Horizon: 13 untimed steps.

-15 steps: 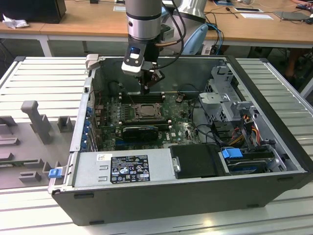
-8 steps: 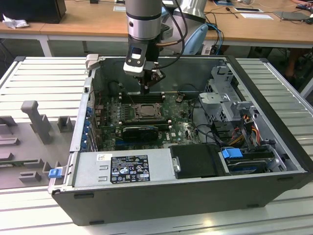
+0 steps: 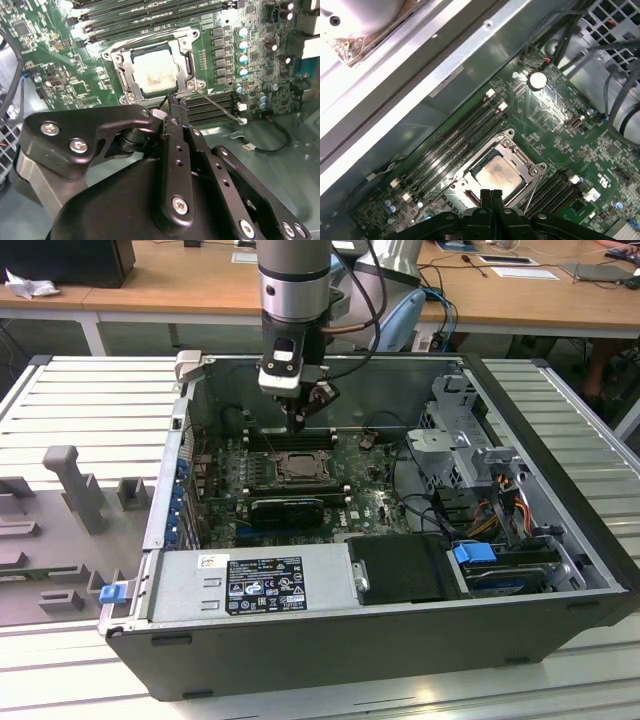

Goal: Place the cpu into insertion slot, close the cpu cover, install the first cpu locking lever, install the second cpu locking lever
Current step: 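Install the first cpu locking lever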

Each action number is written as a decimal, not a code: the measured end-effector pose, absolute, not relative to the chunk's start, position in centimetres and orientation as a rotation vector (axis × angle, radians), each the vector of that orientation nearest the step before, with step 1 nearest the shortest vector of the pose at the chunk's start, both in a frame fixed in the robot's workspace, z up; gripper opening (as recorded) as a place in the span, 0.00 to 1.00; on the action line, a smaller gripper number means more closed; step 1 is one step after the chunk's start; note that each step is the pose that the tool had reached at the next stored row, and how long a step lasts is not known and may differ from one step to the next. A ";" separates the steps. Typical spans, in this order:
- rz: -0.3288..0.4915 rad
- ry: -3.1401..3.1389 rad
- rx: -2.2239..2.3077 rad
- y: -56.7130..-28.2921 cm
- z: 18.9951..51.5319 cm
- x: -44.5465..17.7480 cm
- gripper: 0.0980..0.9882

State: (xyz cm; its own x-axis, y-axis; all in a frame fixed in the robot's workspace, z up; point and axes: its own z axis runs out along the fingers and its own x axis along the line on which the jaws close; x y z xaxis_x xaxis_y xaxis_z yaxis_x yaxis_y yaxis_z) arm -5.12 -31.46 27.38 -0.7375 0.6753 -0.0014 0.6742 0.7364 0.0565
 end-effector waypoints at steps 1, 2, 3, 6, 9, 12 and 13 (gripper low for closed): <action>0.082 2.926 1.082 -31.5 27.4 -5.1 0.01; 0.082 2.939 1.048 -31.5 27.4 -5.1 0.01; 0.083 2.947 1.026 -31.5 27.4 -5.1 0.01; 0.084 2.991 0.899 -31.5 27.4 -5.1 0.01; 0.085 3.046 0.704 -31.5 27.3 -5.1 0.01; 0.087 3.101 0.434 -31.5 27.2 -5.1 0.01; 0.088 3.112 0.355 -31.5 27.2 -5.1 0.01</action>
